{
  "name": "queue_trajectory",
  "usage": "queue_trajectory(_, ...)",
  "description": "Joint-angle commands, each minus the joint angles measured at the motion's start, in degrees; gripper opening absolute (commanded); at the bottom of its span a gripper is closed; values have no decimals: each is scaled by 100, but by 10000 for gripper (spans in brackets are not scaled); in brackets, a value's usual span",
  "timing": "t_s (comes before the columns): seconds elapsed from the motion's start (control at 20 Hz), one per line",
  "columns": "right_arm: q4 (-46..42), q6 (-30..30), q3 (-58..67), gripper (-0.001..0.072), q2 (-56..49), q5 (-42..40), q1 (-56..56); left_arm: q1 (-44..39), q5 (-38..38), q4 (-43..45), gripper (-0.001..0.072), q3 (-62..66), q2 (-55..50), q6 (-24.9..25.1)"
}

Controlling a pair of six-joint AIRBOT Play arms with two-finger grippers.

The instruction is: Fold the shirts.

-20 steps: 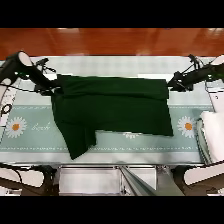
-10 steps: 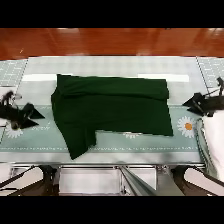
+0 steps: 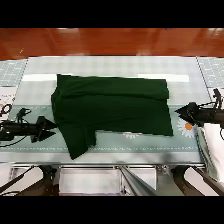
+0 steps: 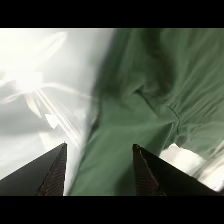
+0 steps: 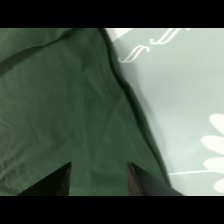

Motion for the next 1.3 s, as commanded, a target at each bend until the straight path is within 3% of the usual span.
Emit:
queue_trajectory(0.0,74,-44,-63,408,52,15,-9,-960,658,-199,501,-103,-42,-105)
queue_trajectory(0.15,184,-28,-63,408,52,33,-9,-1714,960,-201,501,-28,-289,-181)
queue_trajectory(0.2,240,-28,-63,408,52,76,-9,-1834,916,-203,454,50,-380,-181)
queue_trajectory(0.25,208,-35,-63,408,52,164,-15,-1882,804,-197,171,131,-415,-122)
queue_trajectory(0.3,-7,-37,-63,408,52,219,-15,-1880,713,-199,19,205,-402,-26)
queue_trajectory(0.35,-400,17,-63,408,50,221,-15,-1867,621,-173,19,293,-382,-24)
queue_trajectory(0.45,-1502,807,-98,408,50,299,-13,-1869,503,-170,19,459,-369,-9)
queue_trajectory(0.6,-2079,905,-212,408,50,859,-13,-1869,474,-175,20,549,-363,-11)
queue_trajectory(0.75,-2052,927,-389,408,50,1211,-13,-1873,470,-175,20,546,-363,-11)
queue_trajectory(1.0,-1523,911,-503,408,-11,765,83,-1873,520,-177,20,546,-365,-11)
queue_trajectory(1.25,-1270,970,-483,408,-887,354,667,-1873,551,-177,20,546,-365,-11)
